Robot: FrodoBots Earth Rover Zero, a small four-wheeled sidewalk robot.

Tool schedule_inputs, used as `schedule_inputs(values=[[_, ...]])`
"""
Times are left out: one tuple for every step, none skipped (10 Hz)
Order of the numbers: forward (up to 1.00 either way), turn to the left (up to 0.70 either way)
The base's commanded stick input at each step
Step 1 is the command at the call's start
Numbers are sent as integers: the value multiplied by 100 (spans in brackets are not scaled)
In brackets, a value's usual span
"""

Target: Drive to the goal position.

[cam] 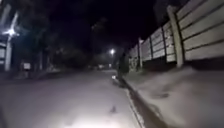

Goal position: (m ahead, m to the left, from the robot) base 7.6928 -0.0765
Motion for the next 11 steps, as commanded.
schedule_inputs(values=[[50,5],[50,5],[50,5],[50,-18],[50,-50],[50,-13],[50,-4],[50,-18],[50,-32],[50,-47],[50,-45]])
